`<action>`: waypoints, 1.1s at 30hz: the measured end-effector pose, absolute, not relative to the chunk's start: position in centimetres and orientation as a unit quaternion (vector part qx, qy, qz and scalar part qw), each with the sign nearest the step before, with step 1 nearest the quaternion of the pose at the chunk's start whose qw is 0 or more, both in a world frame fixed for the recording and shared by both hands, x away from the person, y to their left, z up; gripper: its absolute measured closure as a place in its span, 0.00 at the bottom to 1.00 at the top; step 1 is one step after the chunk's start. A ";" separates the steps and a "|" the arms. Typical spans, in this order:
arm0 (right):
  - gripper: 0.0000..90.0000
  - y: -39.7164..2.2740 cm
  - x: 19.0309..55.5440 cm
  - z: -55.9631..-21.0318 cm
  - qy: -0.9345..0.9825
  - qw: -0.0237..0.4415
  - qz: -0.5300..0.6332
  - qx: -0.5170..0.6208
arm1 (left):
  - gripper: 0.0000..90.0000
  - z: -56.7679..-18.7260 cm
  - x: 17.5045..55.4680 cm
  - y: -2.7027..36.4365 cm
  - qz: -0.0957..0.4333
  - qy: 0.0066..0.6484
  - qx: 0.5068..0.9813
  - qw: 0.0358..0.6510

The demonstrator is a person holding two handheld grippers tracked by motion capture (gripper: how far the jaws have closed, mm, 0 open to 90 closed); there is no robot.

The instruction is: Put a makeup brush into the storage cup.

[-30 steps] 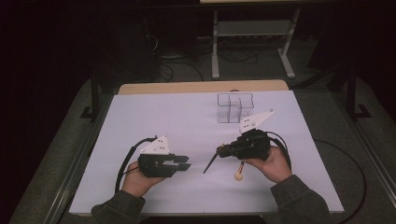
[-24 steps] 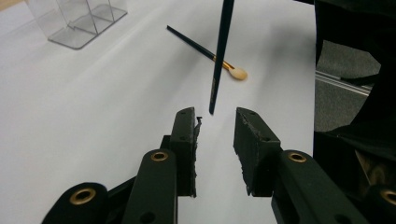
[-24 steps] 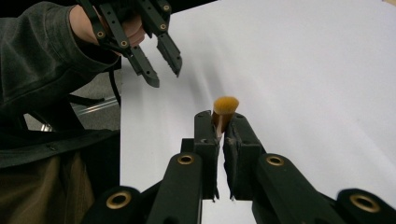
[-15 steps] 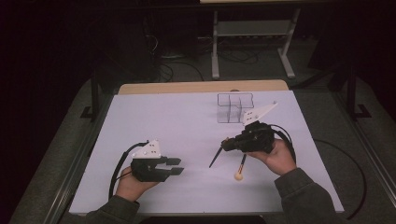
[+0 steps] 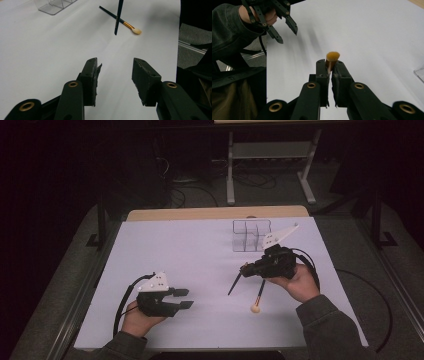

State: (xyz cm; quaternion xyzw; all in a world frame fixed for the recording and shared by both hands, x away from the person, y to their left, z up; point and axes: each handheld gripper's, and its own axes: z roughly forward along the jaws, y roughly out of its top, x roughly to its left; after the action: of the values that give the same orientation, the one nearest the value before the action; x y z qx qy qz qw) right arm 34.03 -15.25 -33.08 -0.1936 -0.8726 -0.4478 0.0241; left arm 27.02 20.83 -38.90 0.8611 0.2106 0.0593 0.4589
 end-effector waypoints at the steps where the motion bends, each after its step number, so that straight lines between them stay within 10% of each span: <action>1: 0.93 -15.3 34.2 -32.8 -0.873 0.024 -0.446 -0.196 | 0.60 -38.9 27.0 20.9 0.061 0.212 0.861 0.459; 33: 0.93 -16.3 37.1 -29.7 -0.884 -0.006 -0.421 -0.203 | 0.41 -39.1 27.2 22.6 0.084 0.246 0.849 0.460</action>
State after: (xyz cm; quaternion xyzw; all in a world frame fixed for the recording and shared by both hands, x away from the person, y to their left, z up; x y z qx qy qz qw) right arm 37.07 -16.30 -29.74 -0.2026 -0.8840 -0.4212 -0.0058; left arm 27.24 22.58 -39.15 0.8488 0.2461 0.0840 0.4603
